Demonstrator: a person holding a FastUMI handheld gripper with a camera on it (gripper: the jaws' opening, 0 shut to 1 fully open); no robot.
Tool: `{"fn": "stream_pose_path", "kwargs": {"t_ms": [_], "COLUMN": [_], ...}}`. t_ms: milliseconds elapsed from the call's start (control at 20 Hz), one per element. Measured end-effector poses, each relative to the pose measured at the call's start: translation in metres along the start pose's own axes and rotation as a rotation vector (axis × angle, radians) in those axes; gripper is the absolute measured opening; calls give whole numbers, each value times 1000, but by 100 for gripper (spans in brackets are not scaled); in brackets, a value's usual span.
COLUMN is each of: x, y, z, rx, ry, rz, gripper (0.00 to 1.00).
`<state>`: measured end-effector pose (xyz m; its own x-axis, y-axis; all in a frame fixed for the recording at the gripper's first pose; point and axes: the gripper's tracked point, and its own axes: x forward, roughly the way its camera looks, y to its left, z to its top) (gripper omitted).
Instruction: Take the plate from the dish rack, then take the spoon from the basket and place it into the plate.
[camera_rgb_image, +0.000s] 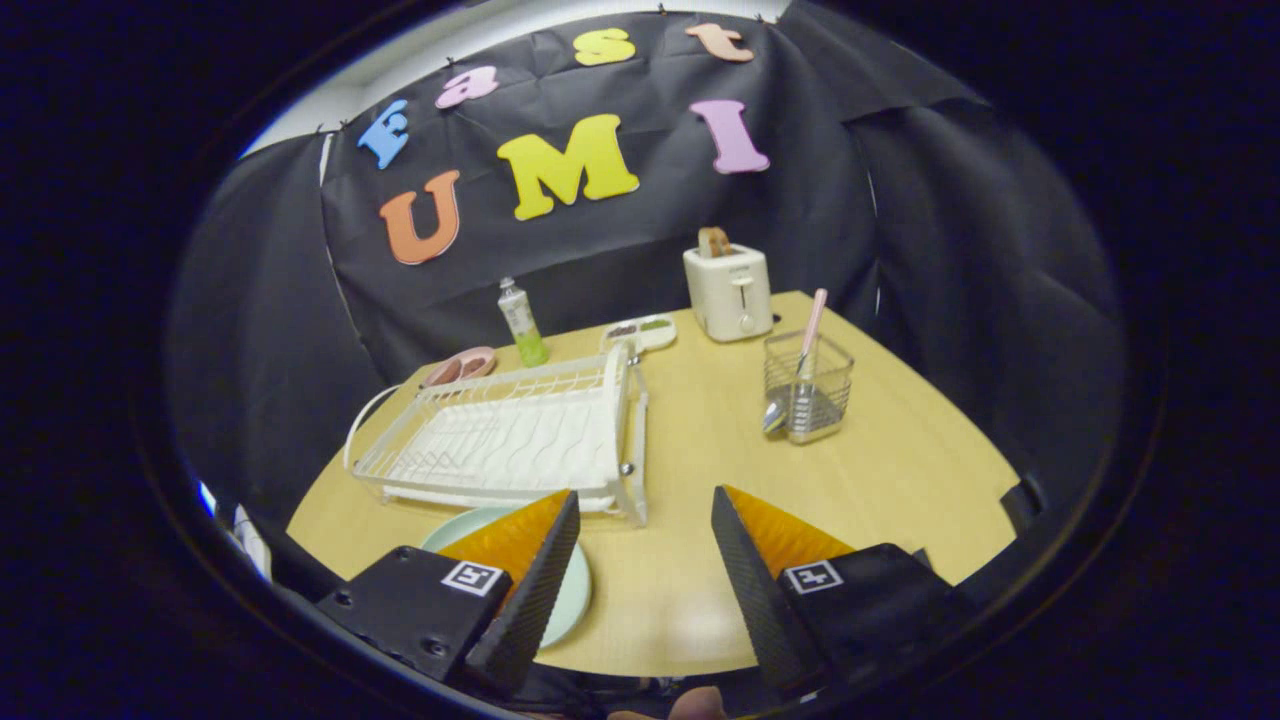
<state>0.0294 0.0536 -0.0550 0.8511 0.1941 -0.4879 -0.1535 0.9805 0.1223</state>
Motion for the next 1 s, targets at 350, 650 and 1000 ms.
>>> {"fn": "stream_pose_path", "kwargs": {"t_ms": [350,650,1000], "x": [36,124,204], "y": [-93,-133,-166], "z": [103,122,122], "rx": [-113,-47,125], "ry": [-242,-204,-78], "rz": [-168,-91,4], "gripper": [90,90,85]}}
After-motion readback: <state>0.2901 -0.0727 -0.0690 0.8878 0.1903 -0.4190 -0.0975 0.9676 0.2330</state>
